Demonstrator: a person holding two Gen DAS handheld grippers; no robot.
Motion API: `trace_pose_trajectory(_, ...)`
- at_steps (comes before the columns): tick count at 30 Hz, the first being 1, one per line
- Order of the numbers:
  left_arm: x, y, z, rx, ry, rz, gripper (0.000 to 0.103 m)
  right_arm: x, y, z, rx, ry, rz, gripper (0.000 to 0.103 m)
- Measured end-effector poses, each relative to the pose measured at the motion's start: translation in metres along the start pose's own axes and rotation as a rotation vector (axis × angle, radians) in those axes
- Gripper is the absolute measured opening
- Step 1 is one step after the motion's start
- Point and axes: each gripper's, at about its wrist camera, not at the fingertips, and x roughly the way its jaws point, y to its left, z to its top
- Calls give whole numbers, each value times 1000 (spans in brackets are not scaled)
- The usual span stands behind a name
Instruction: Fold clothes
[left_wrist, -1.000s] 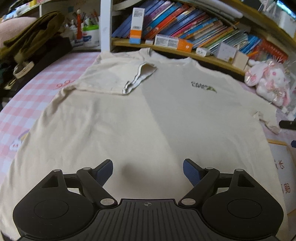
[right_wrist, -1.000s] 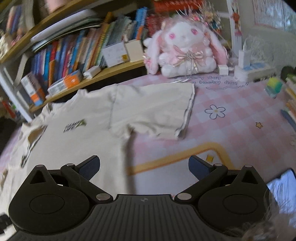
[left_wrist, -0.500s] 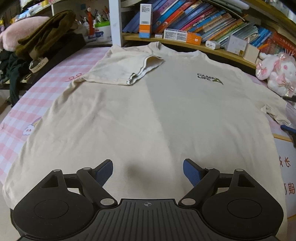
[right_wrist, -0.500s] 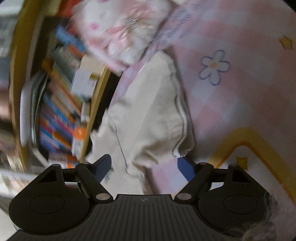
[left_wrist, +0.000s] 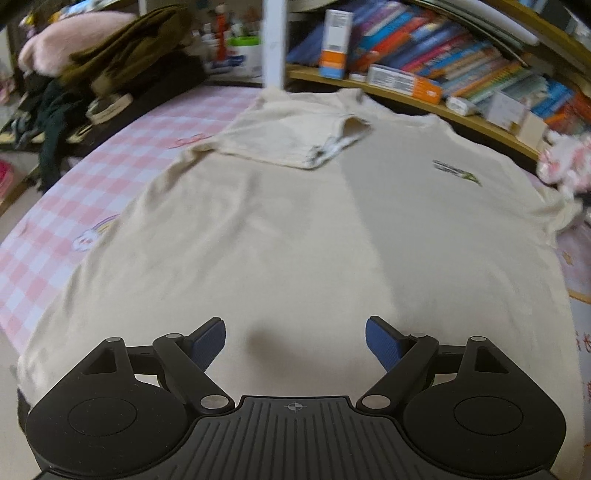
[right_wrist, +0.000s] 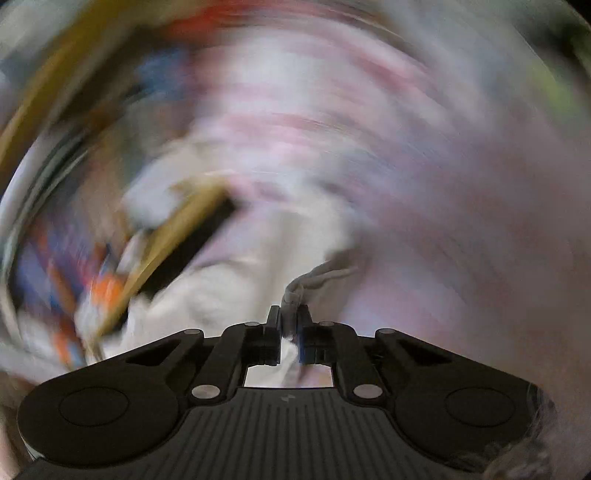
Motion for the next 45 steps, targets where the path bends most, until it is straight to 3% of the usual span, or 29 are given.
trace_pose_trajectory(2,1,12,-1,-26,6,12,85,9,56,-13,-309,1,44,8)
trace_pose_trajectory(5,1,23,-1,-48,9,23,85,31,124,-63,-701,171,154,8)
trace_pose_trajectory(7,2,27,-1,-50,8,23,85,44,143,-98,-848,273,173,8)
trace_pose_trajectory(9,2,30,-2,-49,11,23,86,51,148,-123,-916,318,160,27)
trace_pose_trajectory(10,3,31,-2,-51,13,24,85,49,145,-127,-904,309,162,47)
trace_pose_trajectory(11,4,33,-2,-53,17,24,85,44,140,-125,-867,298,191,57)
trace_pose_trajectory(14,6,35,-2,-59,22,20,85,29,124,-112,-739,301,302,59)
trace_pose_trajectory(16,8,34,-1,-58,22,13,85,25,121,-104,-697,293,305,60)
trace_pose_trajectory(24,12,25,-1,-43,19,-13,85,6,59,-79,-437,198,132,53)
trace_pose_trajectory(28,11,19,-1,-39,19,-17,85,15,37,-71,-345,242,103,46)
trace_pose_trajectory(30,10,14,-1,-29,19,-21,85,18,33,-72,-317,275,133,39)
trace_pose_trajectory(32,9,9,-1,-16,19,-25,85,19,33,-74,-319,295,140,20)
trace_pose_trajectory(34,7,5,-2,-7,13,-29,86,16,31,-74,-334,287,118,11)
trace_pose_trajectory(39,6,2,-3,-13,18,-15,85,10,18,-71,-336,276,78,13)
trace_pose_trajectory(42,4,-3,-2,-4,14,-14,86,3,20,-68,-354,281,122,24)
trace_pose_trajectory(43,4,-4,-2,0,14,-14,85,-1,22,-66,-354,274,147,34)
trace_pose_trajectory(45,4,-8,-2,12,15,-16,86,-5,26,-61,-344,243,179,37)
